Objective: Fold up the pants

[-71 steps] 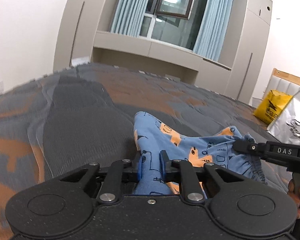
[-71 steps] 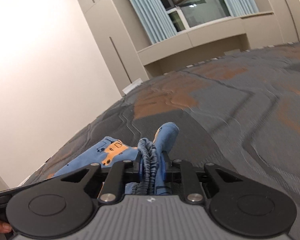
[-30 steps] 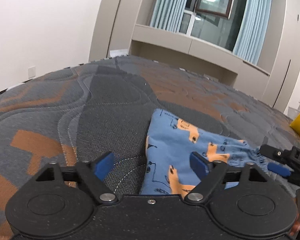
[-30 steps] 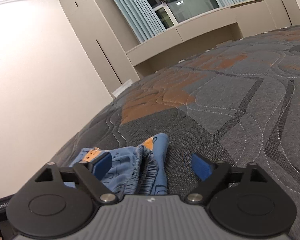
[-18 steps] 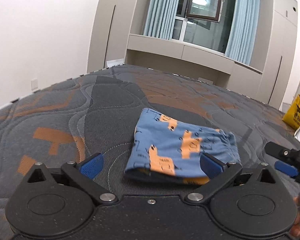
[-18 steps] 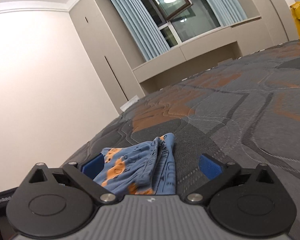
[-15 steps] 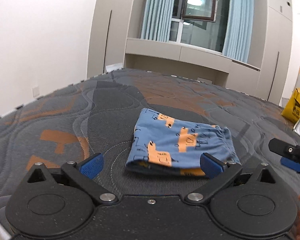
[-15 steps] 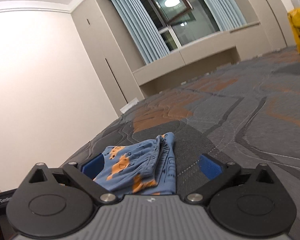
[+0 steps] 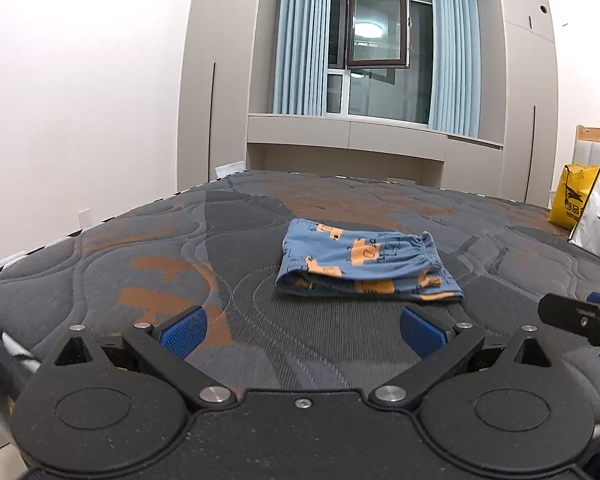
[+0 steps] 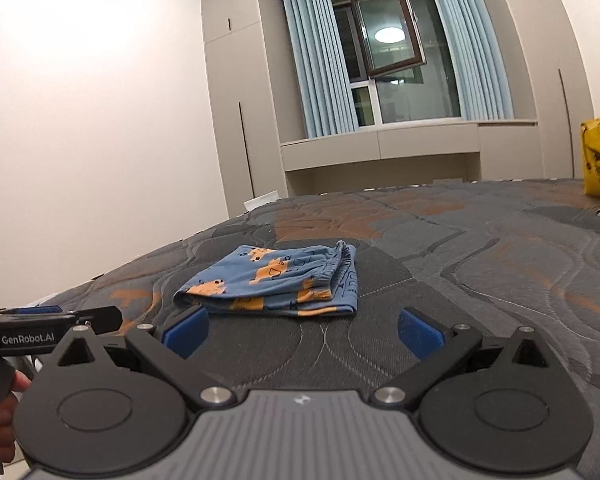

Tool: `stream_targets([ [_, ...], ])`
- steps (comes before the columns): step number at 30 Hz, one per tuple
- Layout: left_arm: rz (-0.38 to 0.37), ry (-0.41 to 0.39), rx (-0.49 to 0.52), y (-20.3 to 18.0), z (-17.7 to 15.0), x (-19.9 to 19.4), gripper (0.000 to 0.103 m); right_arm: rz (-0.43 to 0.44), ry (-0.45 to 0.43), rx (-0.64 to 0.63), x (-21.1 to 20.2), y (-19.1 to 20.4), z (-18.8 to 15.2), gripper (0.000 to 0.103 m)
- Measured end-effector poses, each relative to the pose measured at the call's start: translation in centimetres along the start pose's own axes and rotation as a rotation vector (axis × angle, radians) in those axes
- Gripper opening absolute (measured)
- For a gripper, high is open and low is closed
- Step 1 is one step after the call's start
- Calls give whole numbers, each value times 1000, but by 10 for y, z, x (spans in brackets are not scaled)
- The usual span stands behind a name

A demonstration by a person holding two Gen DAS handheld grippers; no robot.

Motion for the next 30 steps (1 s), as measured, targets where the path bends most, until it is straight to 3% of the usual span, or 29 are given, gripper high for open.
stream_targets([
  [8, -3, 5, -2, 2, -20, -22, 102, -25, 2, -47, -28, 9, -20, 103],
  [30, -8, 44, -12, 6, -35, -21, 102, -43, 39, -36, -31, -1, -31, 103],
])
Point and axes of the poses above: each gripper's, at about its wrist camera, not at the fingertips, and x roughly the way its jaws point, y to its left, z to its top, the point moved 2 cm from there along x, roughly the way its jaws point, and after that the axes turned 8 degrees about -z, right-handed, at the moved point
